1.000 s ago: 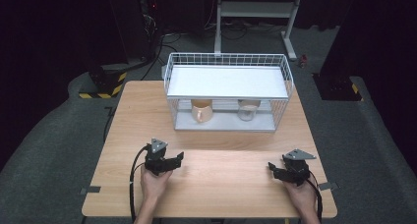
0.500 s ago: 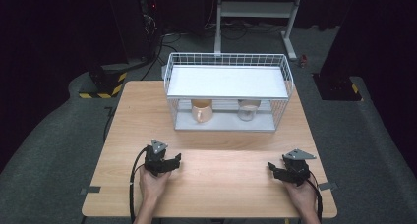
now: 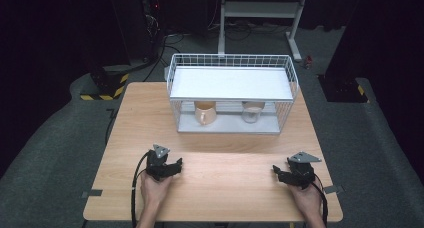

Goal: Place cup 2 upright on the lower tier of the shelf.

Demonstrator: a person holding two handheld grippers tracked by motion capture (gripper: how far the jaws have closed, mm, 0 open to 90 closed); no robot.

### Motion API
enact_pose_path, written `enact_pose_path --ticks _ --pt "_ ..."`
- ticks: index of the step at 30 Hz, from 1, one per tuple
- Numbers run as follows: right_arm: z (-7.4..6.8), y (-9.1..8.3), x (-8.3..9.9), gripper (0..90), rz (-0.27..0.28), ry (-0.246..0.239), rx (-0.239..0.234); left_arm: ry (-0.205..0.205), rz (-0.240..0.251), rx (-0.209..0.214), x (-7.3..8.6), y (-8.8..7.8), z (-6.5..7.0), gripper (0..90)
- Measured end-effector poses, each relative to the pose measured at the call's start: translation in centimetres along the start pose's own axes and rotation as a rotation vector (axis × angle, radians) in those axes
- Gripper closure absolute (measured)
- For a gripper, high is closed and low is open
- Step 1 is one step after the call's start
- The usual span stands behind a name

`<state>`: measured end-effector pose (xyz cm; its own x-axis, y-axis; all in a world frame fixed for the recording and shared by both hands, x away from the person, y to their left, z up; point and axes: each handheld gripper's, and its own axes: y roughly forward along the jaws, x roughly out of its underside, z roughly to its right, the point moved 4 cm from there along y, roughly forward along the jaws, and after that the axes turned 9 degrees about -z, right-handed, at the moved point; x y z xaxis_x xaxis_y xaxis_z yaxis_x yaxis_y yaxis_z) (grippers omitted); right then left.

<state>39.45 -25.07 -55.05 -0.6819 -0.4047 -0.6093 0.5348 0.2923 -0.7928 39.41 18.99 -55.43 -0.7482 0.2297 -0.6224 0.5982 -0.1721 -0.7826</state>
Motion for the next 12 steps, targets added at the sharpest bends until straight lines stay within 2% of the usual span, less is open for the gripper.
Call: enact_pose_path --ticks 1,3,5,12 --pt "0.0 0.0 0.0 32.2 0.0 0.0 0.0 -0.006 0.003 -0.012 0.1 -0.02 0.12 22.6" --pt "0.0 0.0 0.0 32.2 0.0 0.0 0.0 0.015 0.009 -0.043 0.11 -0.11 0.3 21.9" --pt "0.0 0.01 0.0 32.2 0.0 0.001 0.0 0.003 0.01 -0.048 0.11 -0.09 0.38 21.6" --pt "0.0 0.0 0.0 32.2 0.0 0.001 0.0 -0.03 0.0 -0.026 0.11 0.03 0.14 20.0"
